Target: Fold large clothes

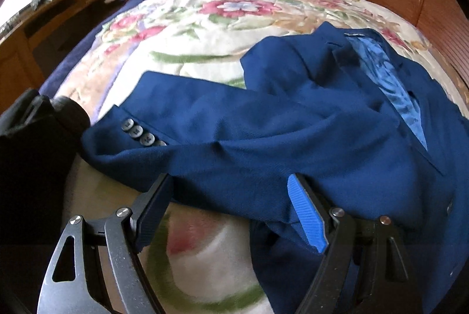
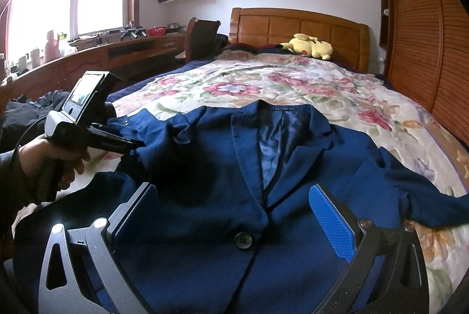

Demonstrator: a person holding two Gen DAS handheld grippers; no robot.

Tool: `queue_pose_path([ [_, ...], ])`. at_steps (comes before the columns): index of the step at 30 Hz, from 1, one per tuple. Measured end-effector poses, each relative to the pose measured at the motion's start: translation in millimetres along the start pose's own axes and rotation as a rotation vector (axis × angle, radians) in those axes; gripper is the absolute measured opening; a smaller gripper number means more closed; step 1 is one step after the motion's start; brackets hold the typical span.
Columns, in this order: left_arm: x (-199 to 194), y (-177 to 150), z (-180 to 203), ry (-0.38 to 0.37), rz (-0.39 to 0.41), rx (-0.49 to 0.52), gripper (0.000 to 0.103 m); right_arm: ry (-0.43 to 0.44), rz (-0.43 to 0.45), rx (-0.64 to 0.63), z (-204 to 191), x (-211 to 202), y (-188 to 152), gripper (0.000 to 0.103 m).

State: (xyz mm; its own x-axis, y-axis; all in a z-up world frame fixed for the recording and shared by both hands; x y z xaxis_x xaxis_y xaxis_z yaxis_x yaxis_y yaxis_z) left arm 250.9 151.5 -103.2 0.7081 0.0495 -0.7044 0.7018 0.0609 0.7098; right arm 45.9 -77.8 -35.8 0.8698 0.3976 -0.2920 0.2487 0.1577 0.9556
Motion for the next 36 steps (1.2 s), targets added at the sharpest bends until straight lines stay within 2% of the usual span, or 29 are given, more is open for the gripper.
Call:
queue_pose_path([
  [3, 7.1, -3.6, -1.5, -0.023, -0.019, -0.017, 0.080, 0.001, -0.002, 0.000, -0.3, -0.3, -0.2, 0.103],
  [5, 8.6, -5.7, -0.7, -0.052, -0.022, -0.032, 0.074, 0.001, -0.001, 0.000, -0.2, 0.1, 0.0, 0.103],
  [8, 6.3, -6.9, 3.8, -0.115, -0.030, -0.047, 0.051, 0.000, -0.002, 0.000, 0.0, 0.2, 0.0, 0.103],
  [10, 3.0, -7.4, 11.6, -0.148, -0.041, -0.037, 0.028, 0.000, -0.003, 0.000, 0.3, 0.2, -0.1, 0.103],
  [11, 2.1, -6.6, 14.8, -0.146, -0.043, -0.025, 0.025, -0.001, -0.003, 0.000, 0.4, 0.3, 0.0, 0.103],
  [13, -2.6, -5.8, 22.3, -0.107, -0.035, 0.035, 0.009, -0.002, -0.002, 0.001, 1.3, 0.0, 0.1, 0.103],
  [17, -15.9, -0.8, 24.1, -0.076, 0.004, 0.066, 0.004, -0.004, 0.003, 0.000, 3.5, -2.0, -0.3, 0.103],
  [24, -60.4, 22.5, 39.3, -0.071, 0.140, 0.097, 0.004, -0.012, 0.014, 0.005, 8.7, -8.7, 0.3, 0.103],
  [30, -107.3, 42.8, 86.4, -0.125, 0.254, 0.181, 0.004, -0.030, 0.026, 0.014, 18.8, -15.0, 2.9, 0.103],
  [36, -131.6, 39.4, 141.1, -0.208, 0.291, 0.266, 0.004, -0.059, 0.041, 0.038, 33.2, -25.3, 5.0, 0.103],
])
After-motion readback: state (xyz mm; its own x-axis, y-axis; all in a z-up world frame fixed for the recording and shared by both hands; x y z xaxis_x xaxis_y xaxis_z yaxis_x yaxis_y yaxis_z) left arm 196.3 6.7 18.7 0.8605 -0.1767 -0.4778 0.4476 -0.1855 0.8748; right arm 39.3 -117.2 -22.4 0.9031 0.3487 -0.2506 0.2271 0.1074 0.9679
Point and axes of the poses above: each gripper's, at about its wrist camera, not at the fingertips, and x roughly the way its jaws point, z to its right, y to its top, the point moved 6 cm from there along x, roughly the way its jaws point, and after that the axes turned 10 degrees about z, right-handed, at the moved point
